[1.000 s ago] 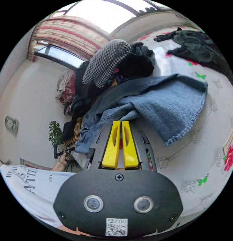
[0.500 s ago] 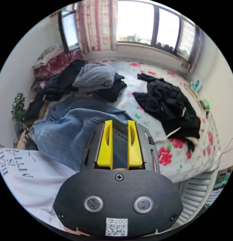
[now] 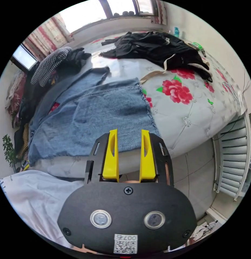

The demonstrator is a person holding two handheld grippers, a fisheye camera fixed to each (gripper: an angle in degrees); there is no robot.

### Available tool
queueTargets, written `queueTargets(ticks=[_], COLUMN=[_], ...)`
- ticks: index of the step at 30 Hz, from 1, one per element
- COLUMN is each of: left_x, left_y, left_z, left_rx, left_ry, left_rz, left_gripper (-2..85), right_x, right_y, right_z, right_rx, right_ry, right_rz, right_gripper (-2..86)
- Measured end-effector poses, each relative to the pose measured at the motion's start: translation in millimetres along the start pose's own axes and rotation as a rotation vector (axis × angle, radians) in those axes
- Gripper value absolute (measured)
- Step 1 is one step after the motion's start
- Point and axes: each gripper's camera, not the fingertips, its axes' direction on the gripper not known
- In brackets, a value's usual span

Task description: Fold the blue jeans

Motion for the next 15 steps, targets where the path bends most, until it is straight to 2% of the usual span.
queueTargets(ticks=[2, 3, 4, 7, 11, 14, 15], left_x=[18.6, 30.5, 39.3, 48.0, 39.1, 5.4, 0.2], left_y=[-6.4, -10.2, -15.5, -22.7, -9.3, 4.2, 7.9], left_z=[12.2, 14.1, 12.7, -18.7, -78.4, -98.4, -93.7], left_rx=[-0.036, -0.044, -0.062, -0.038, 0.033, 0.072, 0.076], left_ry=[-0.082, -0.145, -0.175, -0.165, -0.288, -0.118, -0.052], left_rz=[0.058, 0.115, 0.163, 0.255, 0.337, 0.245, 0.209], left_gripper=[6.1, 4.3, 2.3, -0.4, -0.6, 0.3, 3.8], right_x=[-2.3, -11.3, -18.4, -12.0, 36.8, 78.6, 85.8], right_y=[-7.1, -3.5, -4.4, -14.4, -4.9, 3.2, -0.5], right_z=[35.7, 31.6, 38.2, 30.3, -38.7, -76.7, -78.4], right_rx=[-0.124, -0.044, -0.058, -0.163, -0.025, 0.072, 0.089], right_ry=[0.005, 0.096, 0.163, 0.157, 0.222, 0.112, 0.077], right_rz=[-0.018, -0.064, -0.123, -0.224, -0.192, -0.138, -0.106], right_gripper=[5.6, 3.4, 1.8, 0.5, 0.5, 2.1, 3.5])
